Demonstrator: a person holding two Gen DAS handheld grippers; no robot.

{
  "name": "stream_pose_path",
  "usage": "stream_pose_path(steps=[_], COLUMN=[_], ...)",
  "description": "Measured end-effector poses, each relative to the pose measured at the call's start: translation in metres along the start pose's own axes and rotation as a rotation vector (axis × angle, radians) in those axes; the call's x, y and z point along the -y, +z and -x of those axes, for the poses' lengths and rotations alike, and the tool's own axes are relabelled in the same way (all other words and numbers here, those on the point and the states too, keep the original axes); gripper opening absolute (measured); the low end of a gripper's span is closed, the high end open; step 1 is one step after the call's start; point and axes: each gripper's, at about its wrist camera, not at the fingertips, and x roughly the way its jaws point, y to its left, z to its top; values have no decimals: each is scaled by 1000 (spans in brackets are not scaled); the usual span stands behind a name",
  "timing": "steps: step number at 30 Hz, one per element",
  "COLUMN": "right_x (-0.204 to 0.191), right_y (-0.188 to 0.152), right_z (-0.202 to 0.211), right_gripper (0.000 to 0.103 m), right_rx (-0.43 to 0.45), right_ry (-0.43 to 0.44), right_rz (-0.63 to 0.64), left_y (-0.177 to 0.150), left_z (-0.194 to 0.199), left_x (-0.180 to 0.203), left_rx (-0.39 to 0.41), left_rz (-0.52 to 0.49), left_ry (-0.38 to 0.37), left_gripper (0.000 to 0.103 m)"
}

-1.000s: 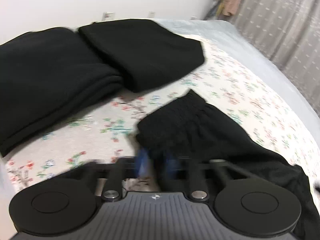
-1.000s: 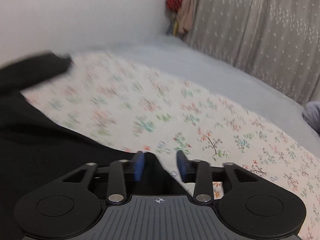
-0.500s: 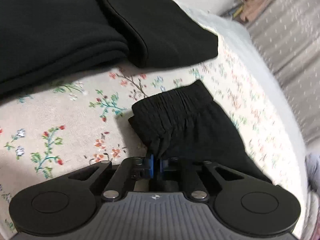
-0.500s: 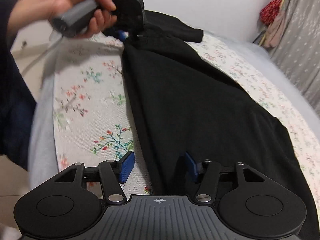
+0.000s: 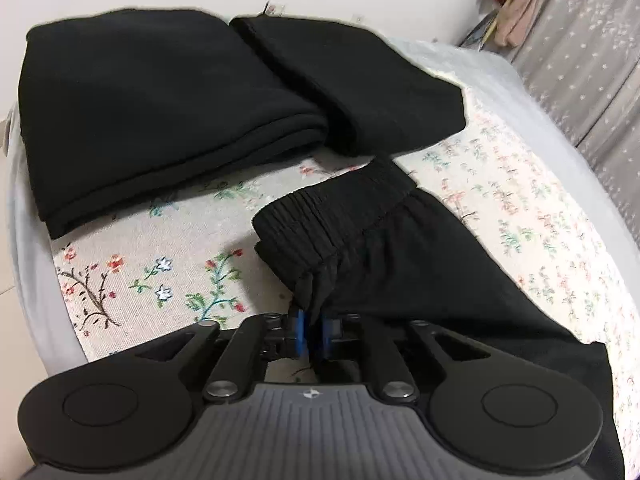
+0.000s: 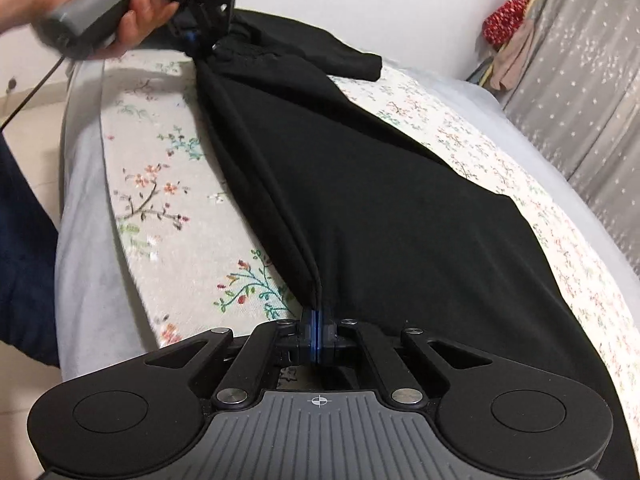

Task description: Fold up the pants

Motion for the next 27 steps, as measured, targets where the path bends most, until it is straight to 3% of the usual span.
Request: stream_pose_path(steps=[1, 4, 7, 8, 11, 15, 18, 20, 22, 25, 27], right_x=[3, 13, 47, 64, 125, 213, 280, 319, 354, 390, 414], right_y=[0, -1, -6, -9, -24, -63, -108, -145, -184, -227, -257], right_z=[0, 8, 31, 41, 63, 76, 83, 88, 96, 119, 136], right_gripper=[2, 16, 39, 42, 45, 45, 45, 45, 44, 44, 43], right_rx=[-4, -13, 25, 45, 71, 13, -27, -51, -103, -145, -111], right_ry=[14, 68, 142, 143, 69, -72, -208, -334, -444, -624, -648], right_rz=[-4, 2, -141, -192, -322, -457, -576, -660, -765, -819, -982], left_y=[2, 12, 12, 11, 11, 10, 3, -10, -22, -38, -46], left_z=[3, 22, 46, 52, 62, 63, 54, 41, 29, 19, 11], left_x=[-5, -10, -1, 3, 14, 36, 64, 95, 128, 176, 206], left_rx=[9, 110, 281, 331, 402, 435, 411, 345, 255, 224, 231], left_rz=[40, 67, 20, 5, -11, -46, -181, -321, -435, -560, -653], left_ry=[9, 22, 123, 152, 185, 165, 69, -51, -160, -245, -295], left_gripper=[35, 48, 49, 49, 49, 49, 49, 52, 59, 69, 73])
